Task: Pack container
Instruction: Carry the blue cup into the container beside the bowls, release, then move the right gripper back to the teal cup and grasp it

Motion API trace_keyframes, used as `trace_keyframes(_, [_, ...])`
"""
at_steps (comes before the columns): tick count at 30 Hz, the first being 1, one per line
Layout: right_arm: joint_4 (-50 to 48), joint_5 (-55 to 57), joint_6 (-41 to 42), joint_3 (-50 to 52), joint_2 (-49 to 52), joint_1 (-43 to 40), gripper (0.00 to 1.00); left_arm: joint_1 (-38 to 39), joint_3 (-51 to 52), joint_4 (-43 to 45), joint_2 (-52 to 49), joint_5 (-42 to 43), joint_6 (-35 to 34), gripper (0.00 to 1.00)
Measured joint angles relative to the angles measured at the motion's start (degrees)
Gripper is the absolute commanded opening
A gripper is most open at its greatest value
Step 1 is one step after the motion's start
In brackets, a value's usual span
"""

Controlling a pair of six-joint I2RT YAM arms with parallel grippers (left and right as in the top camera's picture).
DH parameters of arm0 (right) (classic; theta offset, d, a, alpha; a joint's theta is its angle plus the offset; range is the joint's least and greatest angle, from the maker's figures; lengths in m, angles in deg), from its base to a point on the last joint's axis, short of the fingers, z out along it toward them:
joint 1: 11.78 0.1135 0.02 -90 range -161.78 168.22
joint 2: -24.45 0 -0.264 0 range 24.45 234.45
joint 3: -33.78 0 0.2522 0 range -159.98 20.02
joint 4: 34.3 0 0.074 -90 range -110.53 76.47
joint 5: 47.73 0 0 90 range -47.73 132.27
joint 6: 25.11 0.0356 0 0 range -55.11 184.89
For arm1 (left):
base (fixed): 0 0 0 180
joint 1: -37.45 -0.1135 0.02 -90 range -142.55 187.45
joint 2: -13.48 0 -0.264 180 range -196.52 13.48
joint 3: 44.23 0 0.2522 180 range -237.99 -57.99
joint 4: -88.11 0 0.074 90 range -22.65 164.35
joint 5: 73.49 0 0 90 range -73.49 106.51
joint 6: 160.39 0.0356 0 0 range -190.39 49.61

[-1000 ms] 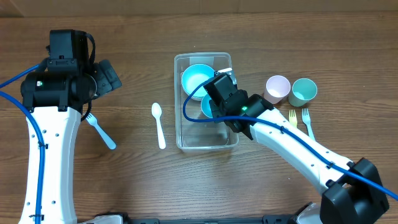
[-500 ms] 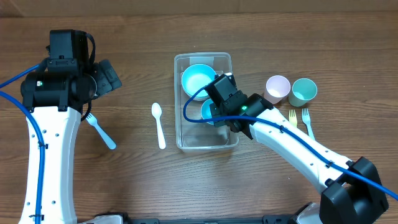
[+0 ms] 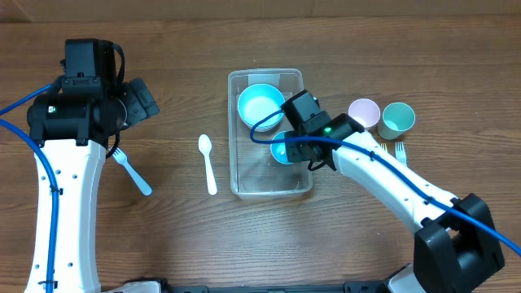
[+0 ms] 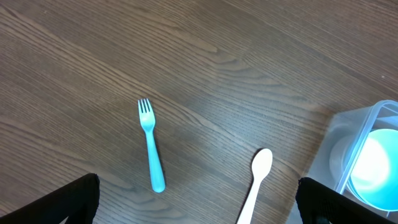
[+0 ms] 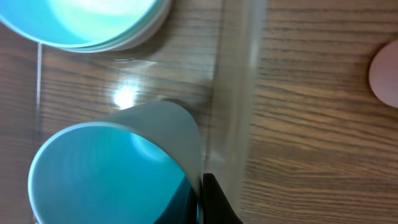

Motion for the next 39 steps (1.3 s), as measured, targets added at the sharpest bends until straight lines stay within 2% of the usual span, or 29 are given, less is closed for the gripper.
trace_keyframes(2, [1.7, -0.9, 0.2, -1.3, 0.0, -0.3, 0.05, 0.0, 0.0, 0.0, 0.0, 0.0, 0.0, 1.00])
trace_keyframes(3, [2.1, -1.2, 0.2, -2.4, 0.0, -0.2, 0.12, 0.0, 0.0, 0.0, 0.0, 0.0, 0.0, 1.00])
trace_keyframes(4, [2.3, -1.4, 0.3, -3.3, 0.0, -0.2, 0.31, 0.0, 0.0, 0.0, 0.0, 0.0, 0.0, 1.00])
trace_keyframes(8, [1.9, -2.1, 0.7, -4.1, 0.0, 0.5, 0.47, 0.0, 0.0, 0.0, 0.0, 0.0, 0.0, 1.00])
trace_keyframes(15, [2.5, -3.2, 0.6, -4.9, 0.0, 0.6, 0.50, 0.0, 0.0, 0.0, 0.0, 0.0, 0.0, 1.00])
trace_keyframes(22, [17.7, 0.0, 0.6, -21.2, -0.3, -1.9, 0.51, 0.0, 0.0, 0.0, 0.0, 0.0, 0.0, 1.00])
trace_keyframes(25, [20.8, 1.0, 0.6, -22.5, -0.4, -9.8, 0.51, 0.0, 0.0, 0.0, 0.0, 0.0, 0.0, 1.00])
trace_keyframes(31, [21.5, 0.1, 0.2, -22.5, -0.4, -31.0, 0.51, 0.0, 0.0, 0.0, 0.0, 0.0, 0.0, 1.00])
trace_keyframes(35, [21.2, 0.1, -0.5, -22.4, 0.0, -39.2, 0.51, 0.0, 0.0, 0.0, 0.0, 0.0, 0.0, 1.00])
trace_keyframes(39, [17.1, 0.0, -1.5, -17.5, 3.0, -41.8, 0.51, 0.0, 0.0, 0.0, 0.0, 0.0, 0.0, 1.00])
